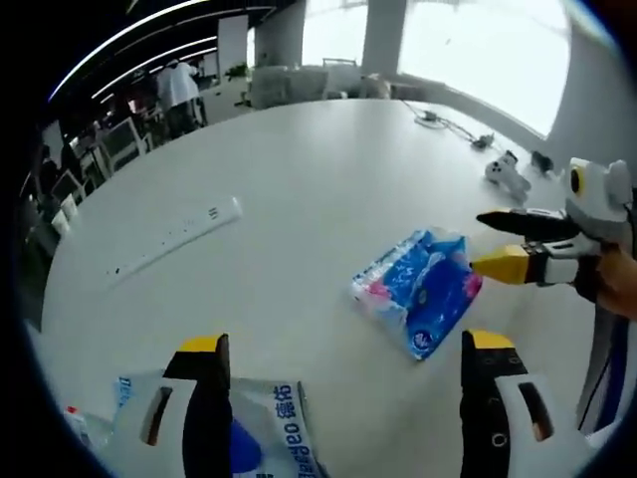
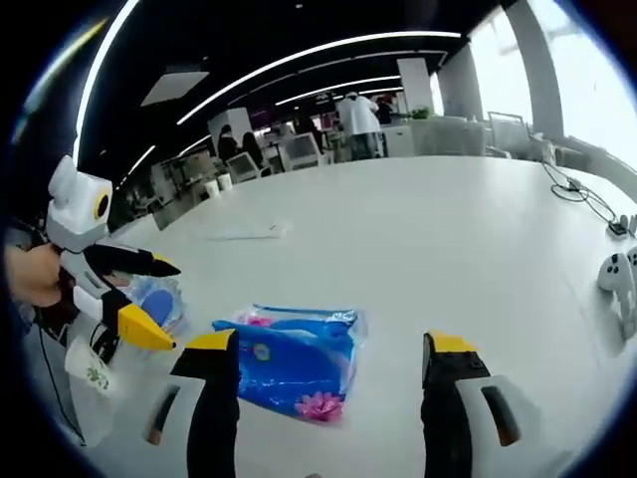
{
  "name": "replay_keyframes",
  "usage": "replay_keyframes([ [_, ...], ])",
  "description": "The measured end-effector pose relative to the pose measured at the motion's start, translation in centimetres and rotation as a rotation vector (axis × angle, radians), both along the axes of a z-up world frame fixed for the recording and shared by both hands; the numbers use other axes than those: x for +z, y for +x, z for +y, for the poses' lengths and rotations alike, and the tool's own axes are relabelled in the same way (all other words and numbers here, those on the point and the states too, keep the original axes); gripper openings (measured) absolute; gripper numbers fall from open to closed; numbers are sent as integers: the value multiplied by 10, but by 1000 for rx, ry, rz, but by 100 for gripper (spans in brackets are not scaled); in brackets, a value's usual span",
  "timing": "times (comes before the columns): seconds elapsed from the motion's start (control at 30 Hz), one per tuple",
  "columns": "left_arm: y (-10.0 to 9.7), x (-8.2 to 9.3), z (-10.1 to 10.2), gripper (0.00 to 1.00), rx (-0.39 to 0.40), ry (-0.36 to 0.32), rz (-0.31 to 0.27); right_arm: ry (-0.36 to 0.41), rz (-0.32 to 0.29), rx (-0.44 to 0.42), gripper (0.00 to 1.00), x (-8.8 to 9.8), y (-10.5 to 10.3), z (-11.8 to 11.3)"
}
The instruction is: Arrange the tabletop items into an orderly group along one side of the table until the central work area is clear of visible clutter.
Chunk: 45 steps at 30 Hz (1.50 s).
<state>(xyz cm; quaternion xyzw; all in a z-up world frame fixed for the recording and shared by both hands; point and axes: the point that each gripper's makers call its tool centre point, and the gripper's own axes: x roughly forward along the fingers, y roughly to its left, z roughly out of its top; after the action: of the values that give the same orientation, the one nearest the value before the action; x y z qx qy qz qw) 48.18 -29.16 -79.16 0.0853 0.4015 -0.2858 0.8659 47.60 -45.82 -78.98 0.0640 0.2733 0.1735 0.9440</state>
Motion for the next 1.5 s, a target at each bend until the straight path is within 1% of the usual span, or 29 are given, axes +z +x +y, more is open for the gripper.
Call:
replay_keyframes([
  [0.07, -1, 3, 4, 92, 3, -2, -4, 14, 4, -10, 72, 1, -1, 2],
  [0.27, -5, 12, 13, 90, 3, -4, -17, 15, -5, -8, 71, 8, -6, 12],
  [0.57, -11, 28, 36, 89, 16, -6, -44, 20, -23, 2, 69, 20, -13, 32],
  [0.9, -22, 40, 66, 87, 41, -11, -59, 16, -34, 28, 68, 31, -26, 61],
  [1.1, -29, 48, 83, 87, 58, -13, -66, 17, -46, 46, 67, 42, -34, 79],
  [1.17, -31, 52, 88, 87, 63, -15, -73, 19, -50, 45, 67, 46, -35, 82],
  [1.27, -34, 56, 96, 86, 71, -21, -76, 44, -54, 25, 67, 52, -37, 84],
  [1.5, -43, 63, 114, 86, 86, -27, -92, 48, -69, 20, 67, 62, -46, 95],
])
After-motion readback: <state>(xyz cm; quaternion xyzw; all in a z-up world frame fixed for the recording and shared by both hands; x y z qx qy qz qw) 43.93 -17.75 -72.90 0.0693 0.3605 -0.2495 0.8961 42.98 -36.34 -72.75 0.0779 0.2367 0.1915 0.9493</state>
